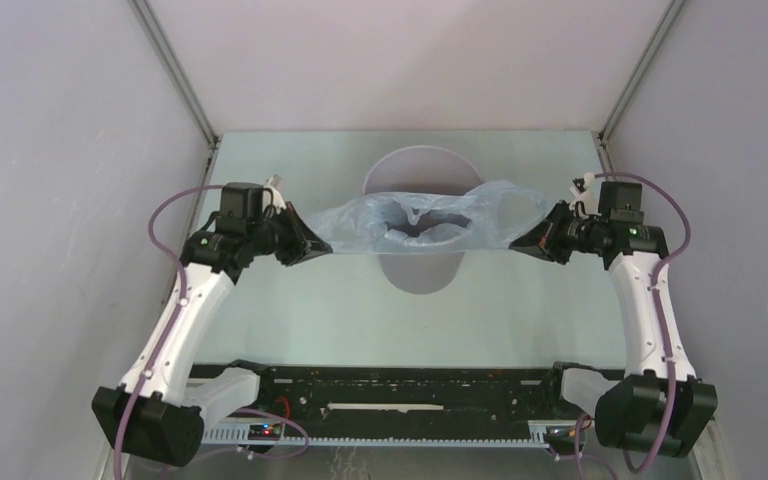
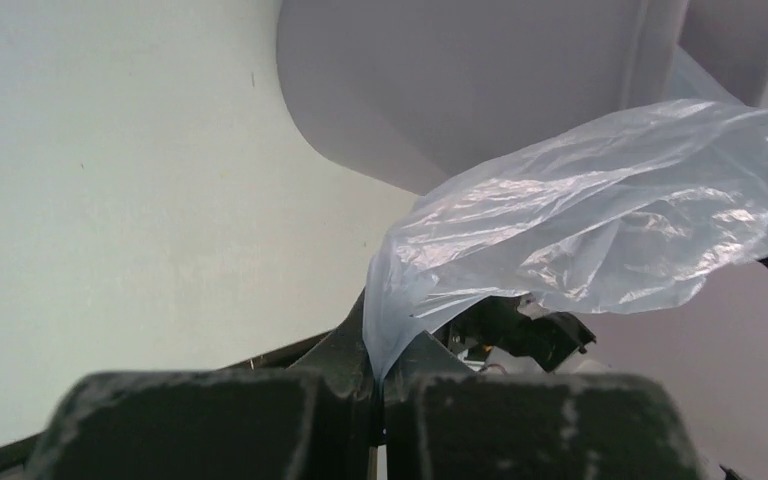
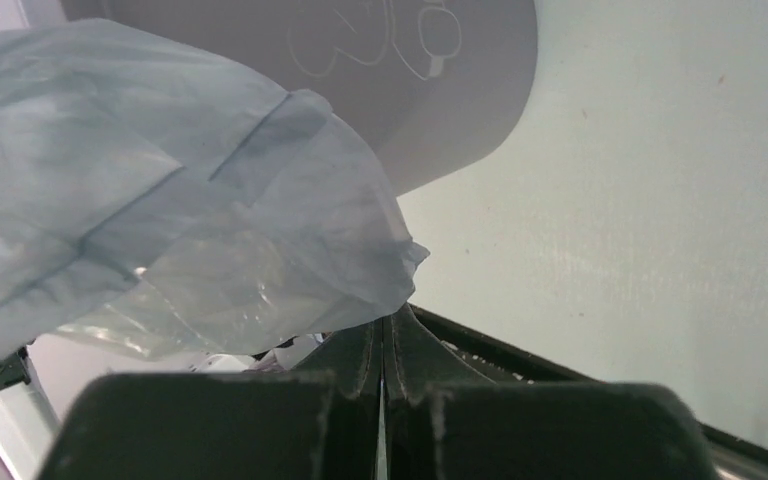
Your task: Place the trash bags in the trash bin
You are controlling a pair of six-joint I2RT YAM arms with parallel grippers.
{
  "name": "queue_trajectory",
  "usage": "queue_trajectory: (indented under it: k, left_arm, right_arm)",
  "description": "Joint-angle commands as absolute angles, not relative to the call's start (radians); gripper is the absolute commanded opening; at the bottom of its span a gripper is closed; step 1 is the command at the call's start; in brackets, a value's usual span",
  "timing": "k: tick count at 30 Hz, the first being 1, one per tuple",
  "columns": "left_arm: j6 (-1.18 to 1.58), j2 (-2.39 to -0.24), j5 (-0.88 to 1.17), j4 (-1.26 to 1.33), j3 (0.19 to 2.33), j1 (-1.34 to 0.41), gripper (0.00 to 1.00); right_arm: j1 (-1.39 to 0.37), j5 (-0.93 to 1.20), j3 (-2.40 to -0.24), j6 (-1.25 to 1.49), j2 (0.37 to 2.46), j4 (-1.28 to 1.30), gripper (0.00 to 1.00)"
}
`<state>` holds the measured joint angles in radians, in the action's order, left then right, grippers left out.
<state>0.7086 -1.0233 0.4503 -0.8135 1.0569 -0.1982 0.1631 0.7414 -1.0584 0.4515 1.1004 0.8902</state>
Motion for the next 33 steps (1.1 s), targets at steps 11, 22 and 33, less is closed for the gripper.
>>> queue_trajectory:
  k: [11,22,33]
  left_arm:
    - [0.615,-1.139,0.332,-0.742,1.194,-0.187,0.44]
    - [0.523,-1.091,0.397,-0.661,1.217,-0.187,0.87]
    - [0.495,-1.223,0.462,-0.586,1.257,-0.187,0.74]
  right_arm:
    - [0.179,0.704,-1.093,0.395,1.147,0.746,0.43]
    - [0.127,0.521,-1.271,0.224,1.048,0.914,0.81]
    - [-0.048,0.282,-1.347,-0.211,1.059,0.752,0.92]
